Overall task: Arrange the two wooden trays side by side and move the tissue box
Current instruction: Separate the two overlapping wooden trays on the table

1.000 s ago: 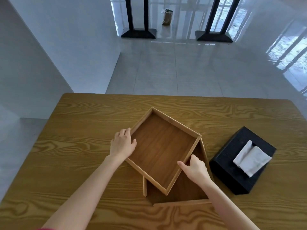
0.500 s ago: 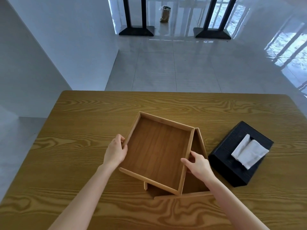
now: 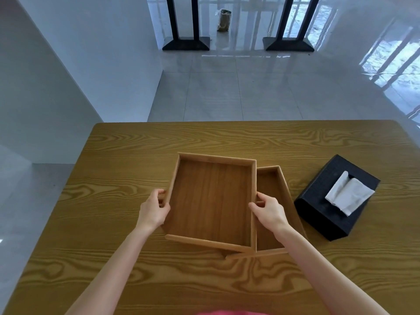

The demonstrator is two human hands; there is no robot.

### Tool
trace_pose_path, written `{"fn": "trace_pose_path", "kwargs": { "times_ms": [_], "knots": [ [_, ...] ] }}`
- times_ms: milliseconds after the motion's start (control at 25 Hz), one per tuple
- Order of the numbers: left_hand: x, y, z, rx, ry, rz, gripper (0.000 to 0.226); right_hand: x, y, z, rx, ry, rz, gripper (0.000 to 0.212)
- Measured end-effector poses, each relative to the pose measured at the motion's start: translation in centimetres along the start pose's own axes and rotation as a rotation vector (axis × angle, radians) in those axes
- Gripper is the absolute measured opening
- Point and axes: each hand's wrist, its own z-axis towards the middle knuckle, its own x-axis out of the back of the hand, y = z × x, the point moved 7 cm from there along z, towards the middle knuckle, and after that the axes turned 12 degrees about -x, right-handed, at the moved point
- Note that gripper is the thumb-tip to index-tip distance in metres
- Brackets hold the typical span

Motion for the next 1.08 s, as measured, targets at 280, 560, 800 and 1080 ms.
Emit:
{"fn": "trace_pose_path", "kwargs": {
  "times_ms": [280,560,800,1080],
  "knots": [
    [6.8,-2.1,2.4,-0.021,0.055,0.081,0.053,-4.1,-6.6,0.2,0.071,-0.020,0.038,0.045],
    [10.2,-4.3,5.8,-0.039,0.072,0.122,0.050,-7.4,-11.7,2.6,0.086,-0.019,-0.011,0.048],
    [10.7,-6.1,8.8,-0.027,0.106,0.102,0.050,-10.0,-14.1,5.0,0.078,-0.025,-0.099,0.049],
    [8.9,-8.5,10.4,0.049,0.055,0.111,0.049,-11.7,-14.0,7.1,0.083,0.008,-0.218,0.019]
  ]
}}
